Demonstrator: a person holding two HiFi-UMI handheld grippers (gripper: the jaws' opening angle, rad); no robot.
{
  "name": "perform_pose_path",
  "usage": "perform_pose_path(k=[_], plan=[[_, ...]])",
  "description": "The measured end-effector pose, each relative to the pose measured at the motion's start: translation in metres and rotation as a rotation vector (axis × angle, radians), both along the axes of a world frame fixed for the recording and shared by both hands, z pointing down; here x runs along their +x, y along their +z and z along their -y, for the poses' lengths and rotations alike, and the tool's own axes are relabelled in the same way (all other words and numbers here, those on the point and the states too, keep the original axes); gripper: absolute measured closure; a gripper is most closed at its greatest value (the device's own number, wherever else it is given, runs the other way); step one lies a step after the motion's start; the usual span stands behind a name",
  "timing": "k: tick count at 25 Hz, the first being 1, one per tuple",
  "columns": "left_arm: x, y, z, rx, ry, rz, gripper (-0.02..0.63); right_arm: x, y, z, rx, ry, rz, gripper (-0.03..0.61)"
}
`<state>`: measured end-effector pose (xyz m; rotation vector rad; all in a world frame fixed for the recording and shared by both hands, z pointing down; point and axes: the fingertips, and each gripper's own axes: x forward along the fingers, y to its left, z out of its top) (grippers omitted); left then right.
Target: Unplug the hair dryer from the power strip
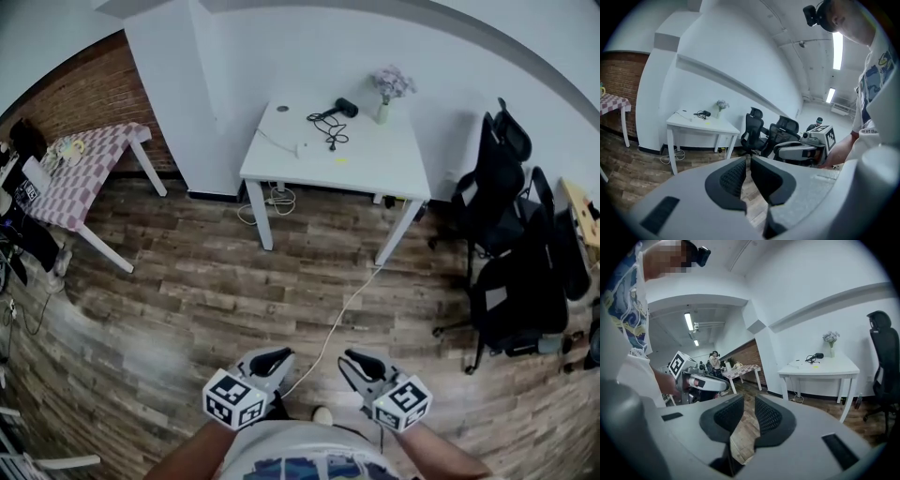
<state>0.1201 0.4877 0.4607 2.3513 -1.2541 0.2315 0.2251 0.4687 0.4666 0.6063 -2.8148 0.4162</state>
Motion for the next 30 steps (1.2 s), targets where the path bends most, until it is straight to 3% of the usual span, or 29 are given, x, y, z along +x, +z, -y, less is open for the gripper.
perform_pose_path(k=[9,16,25,30], plan=[[-0.110,-0.015,0.090,0.019,0.107,0.009,0.589,-0.109,-0.016,0.091,0.029,0.109,-0.036,0.462],[-0.161,-0.006,0.133,0.013,0.163,0.003,0.589,-0.156,-0.017,0.141,0.028,0.187,-0.049,0.423],[-0.168,0.015,0.195,-0.034,0.180,-0.011,0.606,-0.165,-0.005,0.205,-0.016,0.215,-0.042,0.389],[-0.165,0.014,0.257,-0.041,0.189,-0.009,0.611,-0.167,0.000,0.272,0.002,0.186,-0.034,0.373]])
